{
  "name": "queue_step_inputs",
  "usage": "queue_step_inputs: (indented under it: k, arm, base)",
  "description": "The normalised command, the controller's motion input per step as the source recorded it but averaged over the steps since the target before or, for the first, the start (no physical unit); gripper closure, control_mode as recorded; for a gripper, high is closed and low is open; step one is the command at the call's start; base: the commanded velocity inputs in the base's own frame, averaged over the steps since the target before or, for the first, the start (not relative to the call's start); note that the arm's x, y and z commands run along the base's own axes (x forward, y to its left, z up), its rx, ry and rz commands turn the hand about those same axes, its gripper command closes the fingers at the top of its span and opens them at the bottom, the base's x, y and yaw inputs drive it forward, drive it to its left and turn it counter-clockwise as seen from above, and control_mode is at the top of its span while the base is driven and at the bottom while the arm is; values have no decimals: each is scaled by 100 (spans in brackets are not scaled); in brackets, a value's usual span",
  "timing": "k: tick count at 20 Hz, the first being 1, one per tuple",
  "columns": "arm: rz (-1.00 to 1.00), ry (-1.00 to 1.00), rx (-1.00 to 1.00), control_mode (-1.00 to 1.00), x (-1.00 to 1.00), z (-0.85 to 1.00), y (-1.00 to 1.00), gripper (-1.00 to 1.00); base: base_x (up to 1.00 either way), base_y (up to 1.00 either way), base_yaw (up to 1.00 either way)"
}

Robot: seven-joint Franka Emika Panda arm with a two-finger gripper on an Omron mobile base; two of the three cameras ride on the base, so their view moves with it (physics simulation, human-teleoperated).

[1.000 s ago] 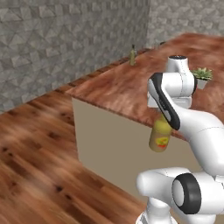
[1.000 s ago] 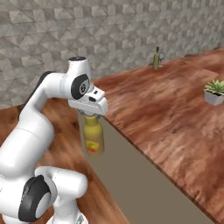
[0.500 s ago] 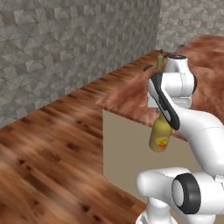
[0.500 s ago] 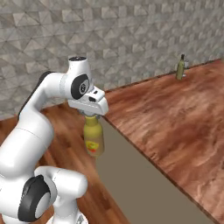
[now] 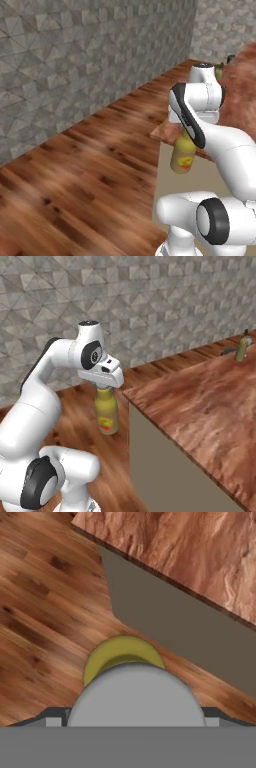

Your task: There is a wine glass and glass cup on the dining counter. Place the wine bottle next to the wine glass and the juice bottle next to the glass cup.

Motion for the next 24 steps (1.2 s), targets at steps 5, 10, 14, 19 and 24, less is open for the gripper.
queue_step_inputs:
  k: [5, 10, 14, 19, 24]
  arm:
    - [0, 0, 0, 100, 0, 0, 0, 100]
    - [0, 0, 0, 100, 0, 0, 0, 100]
    - [0, 0, 0, 100, 0, 0, 0, 100]
    - [0, 0, 0, 100, 0, 0, 0, 100]
    - [0, 0, 0, 100, 0, 0, 0, 100]
  base:
    - [77, 61, 0]
    - [78, 55, -1]
    - [84, 38, -13]
    - [81, 39, -20]
    - [74, 39, -31]
